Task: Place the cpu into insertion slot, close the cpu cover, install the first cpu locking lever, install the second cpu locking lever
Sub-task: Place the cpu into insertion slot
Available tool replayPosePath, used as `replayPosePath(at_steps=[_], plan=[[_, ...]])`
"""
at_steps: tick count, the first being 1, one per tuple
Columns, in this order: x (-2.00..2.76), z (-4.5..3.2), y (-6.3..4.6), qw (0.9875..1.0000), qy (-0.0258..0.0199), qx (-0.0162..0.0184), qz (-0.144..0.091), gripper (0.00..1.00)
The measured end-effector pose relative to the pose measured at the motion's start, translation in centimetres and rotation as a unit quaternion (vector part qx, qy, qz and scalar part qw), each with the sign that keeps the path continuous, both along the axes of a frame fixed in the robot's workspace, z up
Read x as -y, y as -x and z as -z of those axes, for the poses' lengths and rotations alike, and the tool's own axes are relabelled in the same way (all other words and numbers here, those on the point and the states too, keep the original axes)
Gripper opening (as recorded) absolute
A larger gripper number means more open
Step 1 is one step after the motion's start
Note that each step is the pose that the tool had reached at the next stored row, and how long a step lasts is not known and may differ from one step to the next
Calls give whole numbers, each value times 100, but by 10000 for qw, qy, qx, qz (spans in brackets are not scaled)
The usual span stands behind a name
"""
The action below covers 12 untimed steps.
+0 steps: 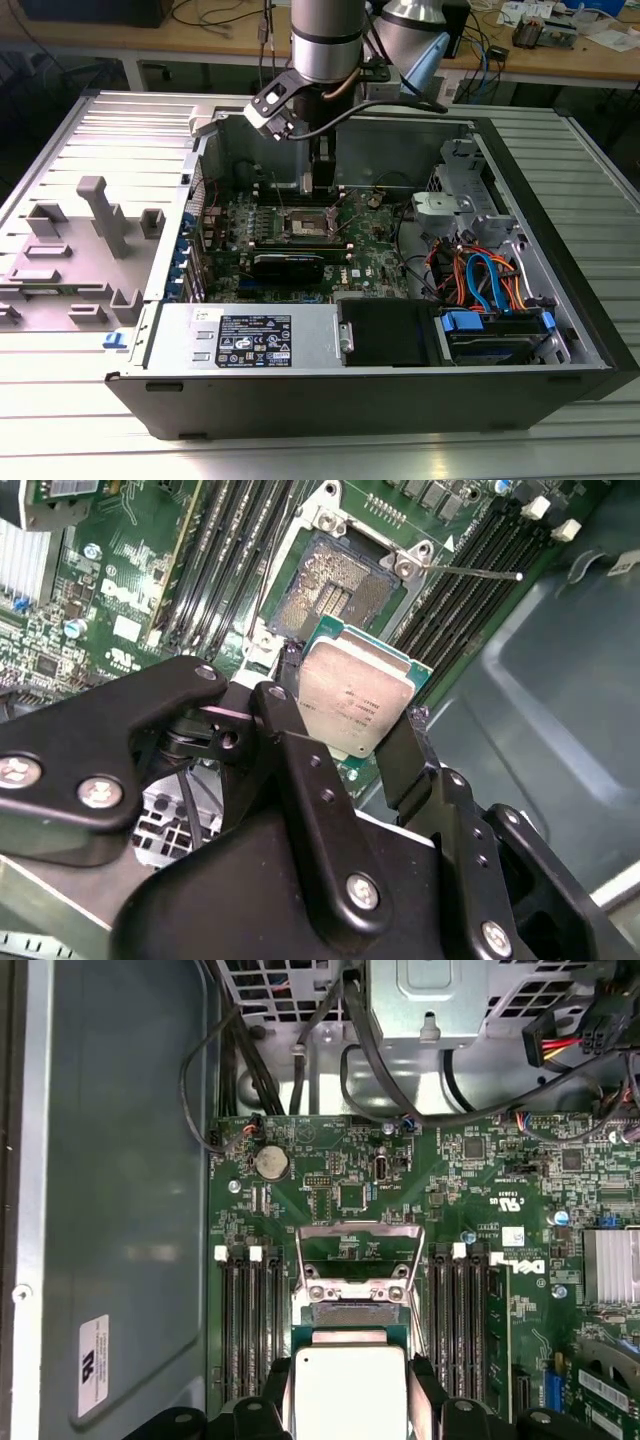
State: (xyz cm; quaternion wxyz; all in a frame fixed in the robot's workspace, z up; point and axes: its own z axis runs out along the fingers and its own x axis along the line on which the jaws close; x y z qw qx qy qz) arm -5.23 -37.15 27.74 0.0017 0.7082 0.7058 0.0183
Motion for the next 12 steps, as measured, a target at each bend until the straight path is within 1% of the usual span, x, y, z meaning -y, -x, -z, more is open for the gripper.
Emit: replayPosePath(at_steps=[5,12], plan=[[8,58,15,10000,0,0,1,55],[9,66,17,10000,0,0,2,55]])
